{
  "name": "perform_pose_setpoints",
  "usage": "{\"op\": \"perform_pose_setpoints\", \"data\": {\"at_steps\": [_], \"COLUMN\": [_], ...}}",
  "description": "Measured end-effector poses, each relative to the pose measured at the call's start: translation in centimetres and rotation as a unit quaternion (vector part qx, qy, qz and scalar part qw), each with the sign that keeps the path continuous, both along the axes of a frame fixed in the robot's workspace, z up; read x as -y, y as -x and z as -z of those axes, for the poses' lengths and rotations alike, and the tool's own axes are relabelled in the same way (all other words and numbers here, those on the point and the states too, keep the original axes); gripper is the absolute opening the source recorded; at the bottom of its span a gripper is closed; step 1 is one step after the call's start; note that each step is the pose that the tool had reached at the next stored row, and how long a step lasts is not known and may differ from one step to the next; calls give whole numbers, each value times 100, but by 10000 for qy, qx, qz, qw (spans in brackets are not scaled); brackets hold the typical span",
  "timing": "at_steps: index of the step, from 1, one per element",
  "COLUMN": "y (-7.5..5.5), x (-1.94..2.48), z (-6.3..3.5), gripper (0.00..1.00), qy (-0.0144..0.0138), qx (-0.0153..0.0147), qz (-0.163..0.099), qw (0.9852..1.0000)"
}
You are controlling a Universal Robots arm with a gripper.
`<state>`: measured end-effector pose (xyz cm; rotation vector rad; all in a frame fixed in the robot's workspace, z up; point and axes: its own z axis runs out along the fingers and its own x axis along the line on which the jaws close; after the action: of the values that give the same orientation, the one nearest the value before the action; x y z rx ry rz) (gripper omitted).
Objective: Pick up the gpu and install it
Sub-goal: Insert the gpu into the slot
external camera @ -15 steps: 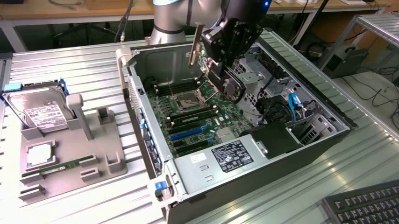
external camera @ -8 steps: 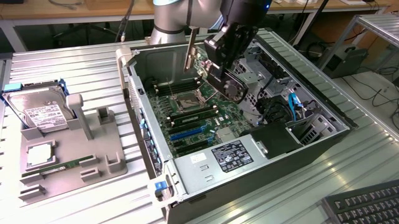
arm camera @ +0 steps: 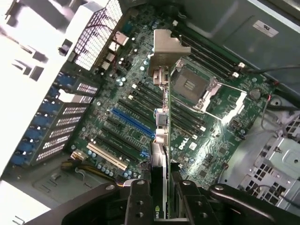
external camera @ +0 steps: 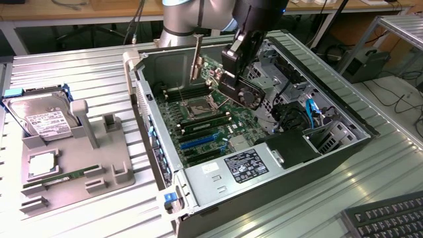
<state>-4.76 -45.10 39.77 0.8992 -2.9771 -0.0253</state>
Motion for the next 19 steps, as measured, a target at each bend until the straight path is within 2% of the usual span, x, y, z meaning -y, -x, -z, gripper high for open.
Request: {"op": "perform_pose_setpoints", "data": {"at_steps": [2, 4, 8, 11, 17, 19], "y": [0, 0, 0, 0, 0, 0], "x": [0, 0, 0, 0, 0, 0], "z": [17, 35, 62, 79, 116, 130], "gripper": [26, 26, 26, 26, 26, 26], "qy": [1, 0, 0, 0, 0, 0], "qx": [0, 0, 0, 0, 0, 1], "qz": [-246, -512, -947, -1224, -1773, -1971], "qw": [9997, 9987, 9955, 9925, 9842, 9804]}}
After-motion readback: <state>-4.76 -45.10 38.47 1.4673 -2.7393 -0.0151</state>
